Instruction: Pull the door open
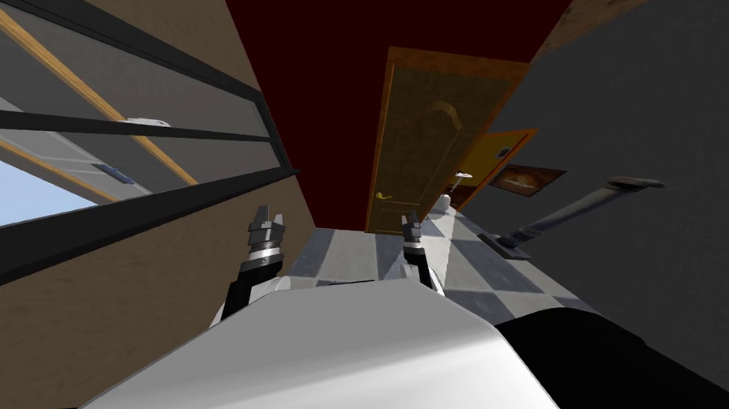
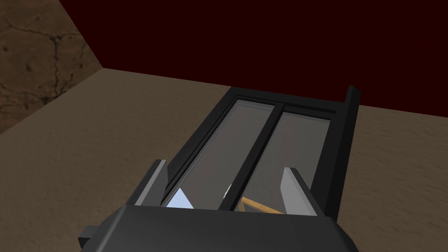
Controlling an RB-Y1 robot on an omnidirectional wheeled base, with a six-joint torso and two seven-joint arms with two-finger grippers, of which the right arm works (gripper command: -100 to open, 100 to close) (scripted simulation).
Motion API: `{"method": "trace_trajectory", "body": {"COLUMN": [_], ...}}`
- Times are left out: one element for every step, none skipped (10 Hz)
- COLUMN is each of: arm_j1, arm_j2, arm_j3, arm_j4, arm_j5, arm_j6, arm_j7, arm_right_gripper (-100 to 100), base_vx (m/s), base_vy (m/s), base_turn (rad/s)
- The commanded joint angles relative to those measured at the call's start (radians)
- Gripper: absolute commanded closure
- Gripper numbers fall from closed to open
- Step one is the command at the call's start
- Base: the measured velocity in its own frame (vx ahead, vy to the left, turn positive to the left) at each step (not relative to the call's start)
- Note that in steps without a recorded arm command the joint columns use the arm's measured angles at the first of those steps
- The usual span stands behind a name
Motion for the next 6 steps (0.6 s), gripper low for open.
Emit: {"method": "trace_trajectory", "body": {"arm_j1": [-0.010, -0.013, -0.015, -0.021, -0.024, -0.027], "arm_j2": [-0.007, -0.011, -0.016, -0.024, -0.028, -0.033], "arm_j3": [-0.004, -0.005, -0.007, -0.010, -0.012, -0.013], "arm_j4": [0.034, 0.051, 0.069, 0.106, 0.124, 0.143], "arm_j5": [-0.004, -0.006, -0.008, -0.012, -0.014, -0.016], "arm_j6": [-0.002, -0.003, -0.004, -0.007, -0.009, -0.010], "arm_j7": [-0.002, -0.003, -0.005, -0.007, -0.008, -0.010], "arm_right_gripper": [-100, -100, -100, -100, -100, -100], "base_vx": [0.121, 0.100, 0.090, 0.138, 0.141, 0.120], "base_vy": [0.007, 0.001, -0.005, 0.003, 0.019, 0.012], "base_turn": [0.018, 0.024, 0.021, 0.036, 0.031, 0.014]}}
